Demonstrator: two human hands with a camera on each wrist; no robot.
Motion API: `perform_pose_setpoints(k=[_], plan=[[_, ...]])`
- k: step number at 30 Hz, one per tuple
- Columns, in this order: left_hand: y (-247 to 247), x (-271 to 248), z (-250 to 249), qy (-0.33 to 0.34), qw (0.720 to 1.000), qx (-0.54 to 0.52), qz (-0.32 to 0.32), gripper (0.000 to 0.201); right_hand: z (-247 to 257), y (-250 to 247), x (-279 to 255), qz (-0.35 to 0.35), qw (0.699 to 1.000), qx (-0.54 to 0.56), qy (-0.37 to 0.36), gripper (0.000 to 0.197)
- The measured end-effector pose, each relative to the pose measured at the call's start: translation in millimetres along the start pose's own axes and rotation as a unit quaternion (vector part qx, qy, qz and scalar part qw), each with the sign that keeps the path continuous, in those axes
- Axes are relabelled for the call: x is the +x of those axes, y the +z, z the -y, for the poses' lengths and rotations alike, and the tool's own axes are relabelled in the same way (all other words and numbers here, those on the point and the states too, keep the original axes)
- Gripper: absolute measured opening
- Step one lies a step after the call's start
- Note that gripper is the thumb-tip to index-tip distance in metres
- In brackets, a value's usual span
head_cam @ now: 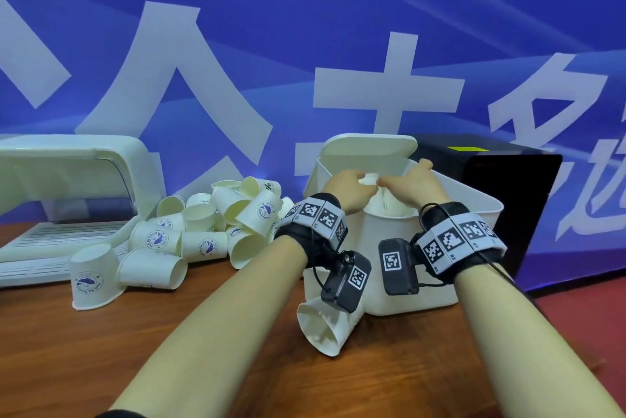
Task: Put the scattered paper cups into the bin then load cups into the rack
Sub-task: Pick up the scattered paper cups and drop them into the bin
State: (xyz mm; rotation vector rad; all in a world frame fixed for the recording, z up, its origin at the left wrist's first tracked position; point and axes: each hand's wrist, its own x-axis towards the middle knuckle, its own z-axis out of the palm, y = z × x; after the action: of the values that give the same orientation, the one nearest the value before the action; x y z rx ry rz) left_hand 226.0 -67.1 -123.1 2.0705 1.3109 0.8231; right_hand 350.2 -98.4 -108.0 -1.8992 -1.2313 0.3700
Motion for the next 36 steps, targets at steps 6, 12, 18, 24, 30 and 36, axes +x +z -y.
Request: perform_pose_setpoints(k=[6, 12, 18, 24, 30, 36], plan=[[-1, -4, 7, 0.029, 0.997, -0.069, -0.025, 0.041, 5, 0, -8, -0.039, 0.997, -0.011, -0.059, 0.054], [-11, -8, 15, 0.046, 0.99, -0.108, -0.076, 0.032, 15, 3, -18, -0.064, 0.991, 0.026, -0.116, 0.052], [-40, -15, 23, 0.051, 0.984, -0.125, -0.119, 0.028, 48, 19, -37, -0.021, 0.982, 0.073, -0.176, 0.049], [-77, -28, 49, 0.028, 0.97, -0.169, -0.173, 0.016, 75, 50, -51, 0.004, 0.975, 0.102, -0.197, 0.045], [-99, -45, 85, 0.001, 0.961, -0.182, -0.211, 0.024, 88, 96, -68, 0.067, 0.971, 0.148, -0.175, 0.047], [-108, -65, 133, -0.046, 0.948, -0.2, -0.243, 0.02, 93, 142, -80, 0.125, 0.967, 0.169, -0.142, 0.048]])
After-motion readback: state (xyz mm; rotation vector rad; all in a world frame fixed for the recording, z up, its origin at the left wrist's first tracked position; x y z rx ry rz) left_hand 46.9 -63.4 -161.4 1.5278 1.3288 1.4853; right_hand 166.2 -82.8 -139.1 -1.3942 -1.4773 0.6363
